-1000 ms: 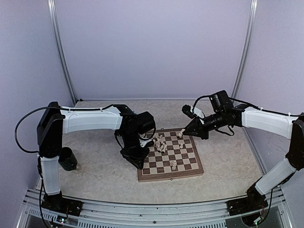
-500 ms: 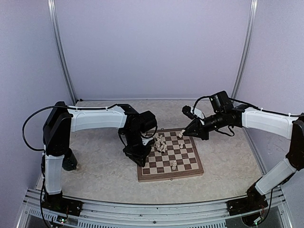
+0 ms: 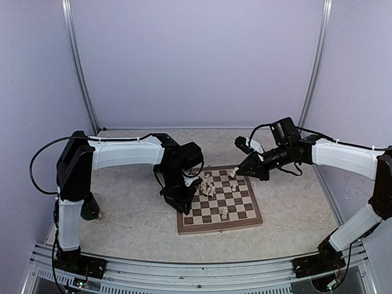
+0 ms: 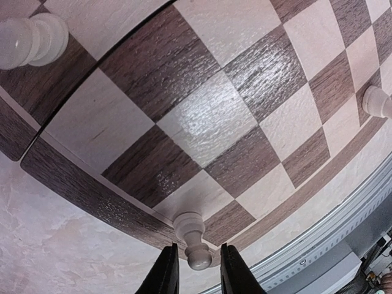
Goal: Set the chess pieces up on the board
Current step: Place the pawn on a2.
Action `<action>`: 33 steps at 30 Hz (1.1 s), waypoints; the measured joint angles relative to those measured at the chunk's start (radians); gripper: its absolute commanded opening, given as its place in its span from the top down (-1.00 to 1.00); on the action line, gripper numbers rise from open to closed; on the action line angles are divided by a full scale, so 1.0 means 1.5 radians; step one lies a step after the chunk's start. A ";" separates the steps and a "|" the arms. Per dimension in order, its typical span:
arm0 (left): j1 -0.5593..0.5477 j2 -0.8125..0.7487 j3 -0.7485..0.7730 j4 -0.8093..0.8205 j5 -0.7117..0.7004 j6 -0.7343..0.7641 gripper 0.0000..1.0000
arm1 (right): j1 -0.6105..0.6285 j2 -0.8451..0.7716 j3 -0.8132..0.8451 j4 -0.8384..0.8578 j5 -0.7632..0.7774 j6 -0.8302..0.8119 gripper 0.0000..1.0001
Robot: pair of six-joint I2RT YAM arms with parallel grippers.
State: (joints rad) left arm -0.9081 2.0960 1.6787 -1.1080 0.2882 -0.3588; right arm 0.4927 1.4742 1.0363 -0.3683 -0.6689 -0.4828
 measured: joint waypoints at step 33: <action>0.000 0.016 0.031 -0.004 -0.021 0.003 0.64 | 0.000 0.000 0.000 -0.001 0.000 -0.005 1.00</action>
State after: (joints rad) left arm -0.9085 2.1193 1.7245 -1.1141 0.2573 -0.3550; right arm 0.4927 1.4742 1.0363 -0.3691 -0.6685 -0.4896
